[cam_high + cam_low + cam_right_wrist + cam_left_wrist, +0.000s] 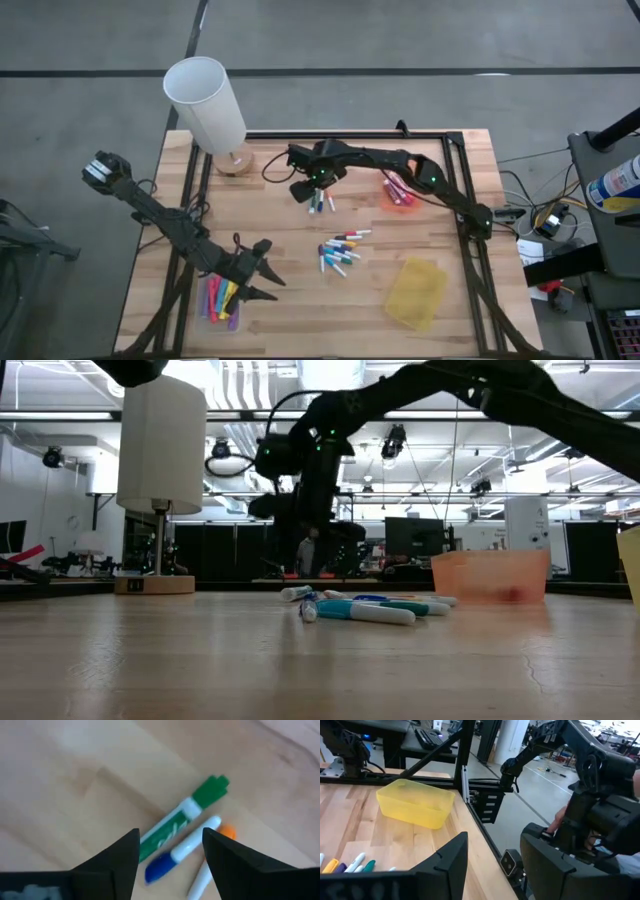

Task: Pick & Place Markers
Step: Put the green eraser marker into the orange bin

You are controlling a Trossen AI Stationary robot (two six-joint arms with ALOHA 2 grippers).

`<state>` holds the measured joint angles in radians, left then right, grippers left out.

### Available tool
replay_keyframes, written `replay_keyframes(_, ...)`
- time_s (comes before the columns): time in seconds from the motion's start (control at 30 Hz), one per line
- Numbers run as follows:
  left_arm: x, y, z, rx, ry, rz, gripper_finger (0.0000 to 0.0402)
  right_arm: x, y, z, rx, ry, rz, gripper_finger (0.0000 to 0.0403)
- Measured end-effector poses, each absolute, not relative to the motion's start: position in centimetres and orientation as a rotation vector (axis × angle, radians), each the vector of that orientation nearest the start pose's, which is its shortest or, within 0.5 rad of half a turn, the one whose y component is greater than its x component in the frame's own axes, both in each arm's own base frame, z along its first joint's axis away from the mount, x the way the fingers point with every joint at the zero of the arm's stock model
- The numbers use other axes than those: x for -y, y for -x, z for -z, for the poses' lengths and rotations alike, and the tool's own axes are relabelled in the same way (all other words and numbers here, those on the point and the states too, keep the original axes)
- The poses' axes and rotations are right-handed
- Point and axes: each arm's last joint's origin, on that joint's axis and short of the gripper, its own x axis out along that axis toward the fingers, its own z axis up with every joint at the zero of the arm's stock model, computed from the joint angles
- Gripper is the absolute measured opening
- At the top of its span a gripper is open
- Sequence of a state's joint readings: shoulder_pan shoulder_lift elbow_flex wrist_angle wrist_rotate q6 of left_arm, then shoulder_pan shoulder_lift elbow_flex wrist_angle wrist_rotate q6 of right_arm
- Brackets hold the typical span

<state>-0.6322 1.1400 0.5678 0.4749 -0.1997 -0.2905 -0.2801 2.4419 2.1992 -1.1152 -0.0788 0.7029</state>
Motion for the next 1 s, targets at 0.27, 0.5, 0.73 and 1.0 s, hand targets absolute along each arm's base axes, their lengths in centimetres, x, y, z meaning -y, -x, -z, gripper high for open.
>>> replay_keyframes(0.27,14.0,-20.0,-25.1,-0.156,0.245,0.417,0.0174,14.8,-47.6,-17.0,-1.222,-0.825,0.714,0.0199)
replay_keyframes(0.5,14.0,-20.0,-25.1,-0.156,0.245,0.417,0.0174,15.0,-47.7,-16.5,-1.206,-0.825,0.717,0.0189)
replay_keyframes(0.73,14.0,-20.0,-25.1,-0.157,0.246,0.418,0.0174,15.0,-47.6,-16.0,-1.222,-0.835,0.721,0.0177)
replay_keyframes(1.0,14.0,-20.0,-25.1,-0.16,0.258,0.417,0.0174,14.3,-47.3,-14.5,-1.268,-0.857,0.678,0.0148)
